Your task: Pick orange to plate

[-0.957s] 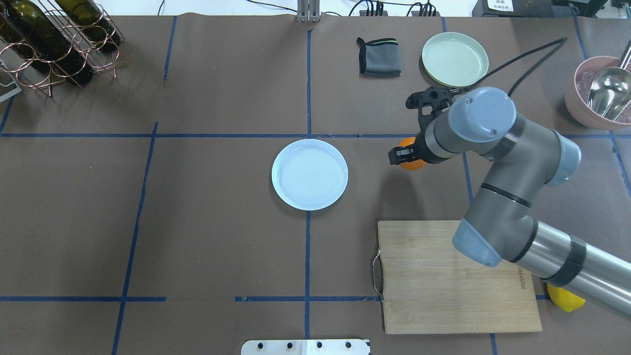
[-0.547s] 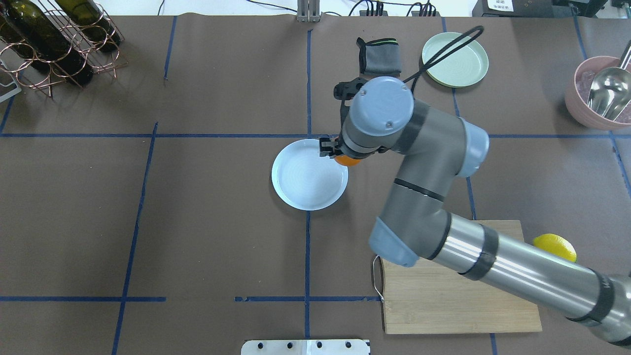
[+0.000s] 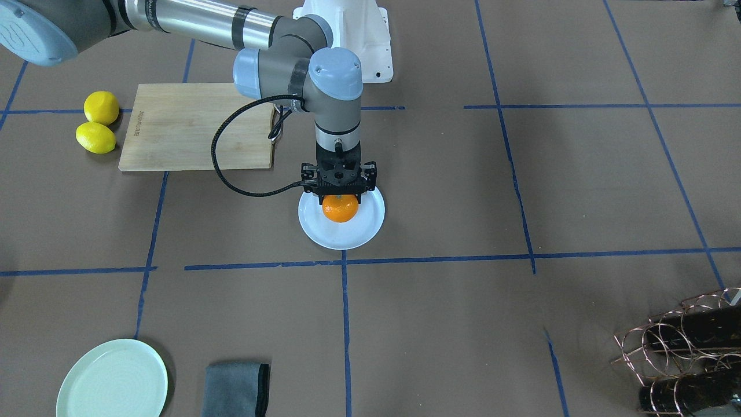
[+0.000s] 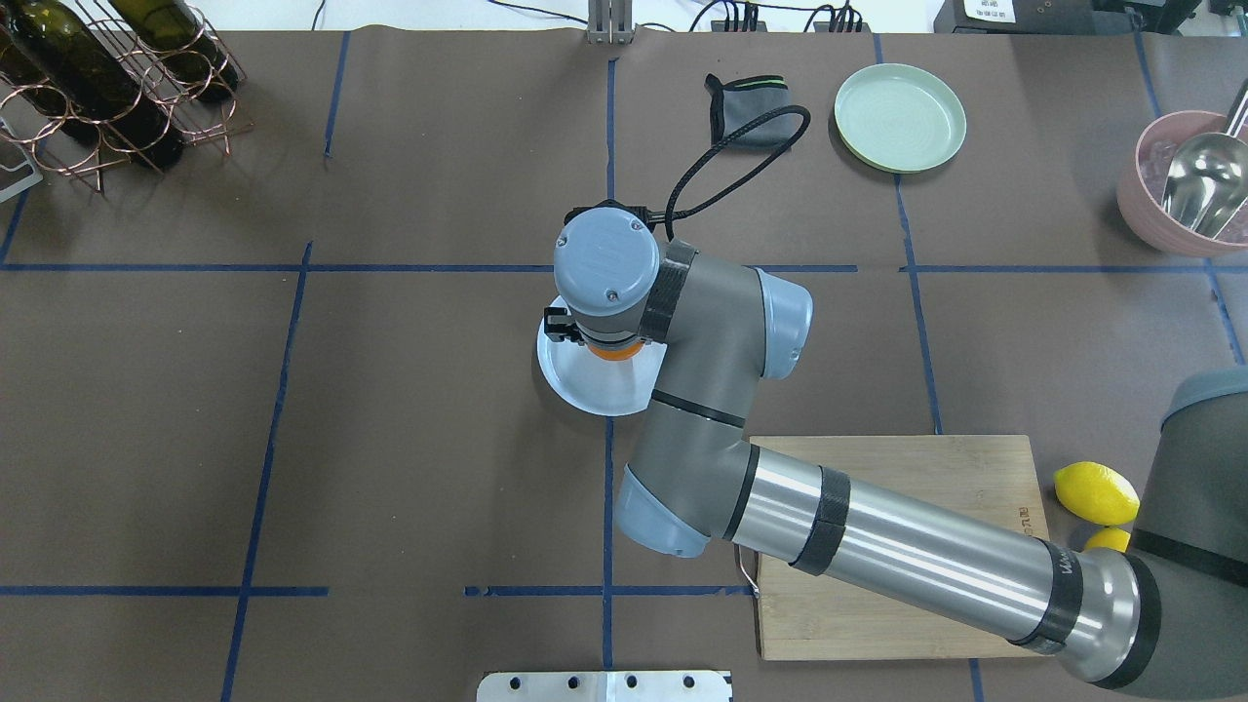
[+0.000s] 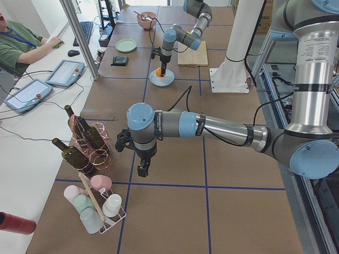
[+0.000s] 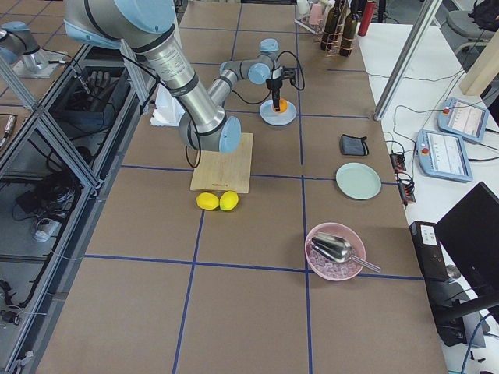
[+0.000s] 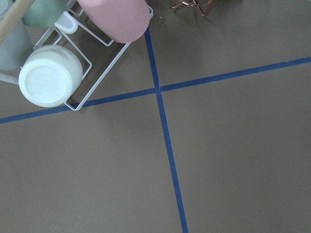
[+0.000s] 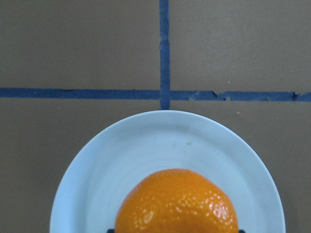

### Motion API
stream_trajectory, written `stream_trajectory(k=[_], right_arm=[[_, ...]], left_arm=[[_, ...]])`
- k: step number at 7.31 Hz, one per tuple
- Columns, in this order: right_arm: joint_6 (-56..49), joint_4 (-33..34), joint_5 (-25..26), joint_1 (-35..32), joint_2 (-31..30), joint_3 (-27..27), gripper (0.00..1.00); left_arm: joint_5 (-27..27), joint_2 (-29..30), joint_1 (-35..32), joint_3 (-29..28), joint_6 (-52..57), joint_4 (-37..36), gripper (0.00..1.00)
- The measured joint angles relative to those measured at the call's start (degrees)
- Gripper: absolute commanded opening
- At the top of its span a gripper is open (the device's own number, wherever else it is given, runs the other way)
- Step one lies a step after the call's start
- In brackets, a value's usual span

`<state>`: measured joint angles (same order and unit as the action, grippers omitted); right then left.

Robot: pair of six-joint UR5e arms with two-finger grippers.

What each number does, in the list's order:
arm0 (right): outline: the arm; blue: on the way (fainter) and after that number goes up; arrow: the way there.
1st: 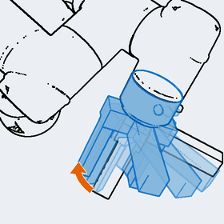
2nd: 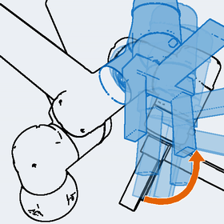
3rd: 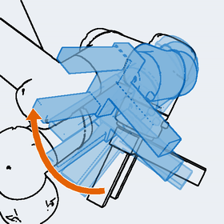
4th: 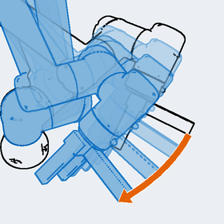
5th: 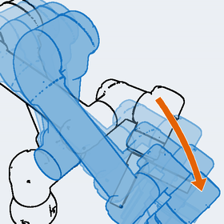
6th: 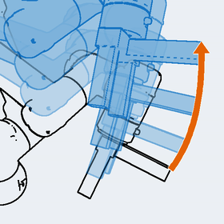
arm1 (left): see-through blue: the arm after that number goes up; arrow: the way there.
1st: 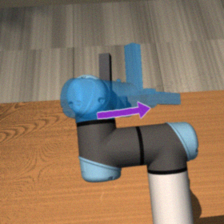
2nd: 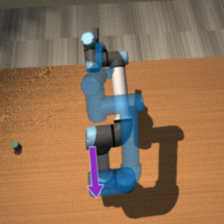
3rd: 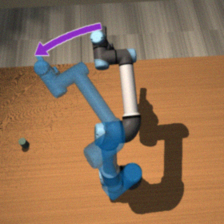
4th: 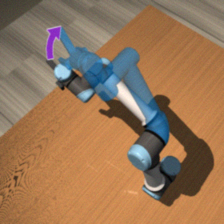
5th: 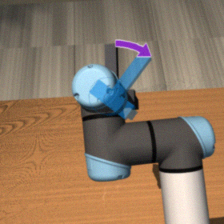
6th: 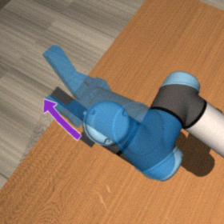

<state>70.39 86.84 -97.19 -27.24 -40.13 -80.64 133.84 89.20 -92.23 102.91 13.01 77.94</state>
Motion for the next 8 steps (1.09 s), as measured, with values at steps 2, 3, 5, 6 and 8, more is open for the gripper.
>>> stream_trajectory(k=[2,3,5,6,8], right_arm=[[0.1,-0.1,0.6,0.3,0.0,1.3,1.00],[0.2,-0.2,1.2,0.5,0.1,1.8,1.00],[0.6,-0.2,1.4,0.3,0.4,1.0,1.00],[0.1,0.0,0.0,-1.1,0.3,-0.9,1.00],[-5.3,1.2,-7.7,-8.8,-1.4,-5.1,1.00]], left_arm=[[0.1,0.0,0.0,0.1,0.0,0.0,1.00],[0.2,0.0,0.0,0.2,0.0,0.0,1.00],[0.2,0.1,0.0,0.2,0.0,0.0,1.00],[0.1,0.1,0.0,0.0,0.0,0.0,1.00],[-0.1,-0.8,0.0,-0.8,0.1,-0.2,1.00]])
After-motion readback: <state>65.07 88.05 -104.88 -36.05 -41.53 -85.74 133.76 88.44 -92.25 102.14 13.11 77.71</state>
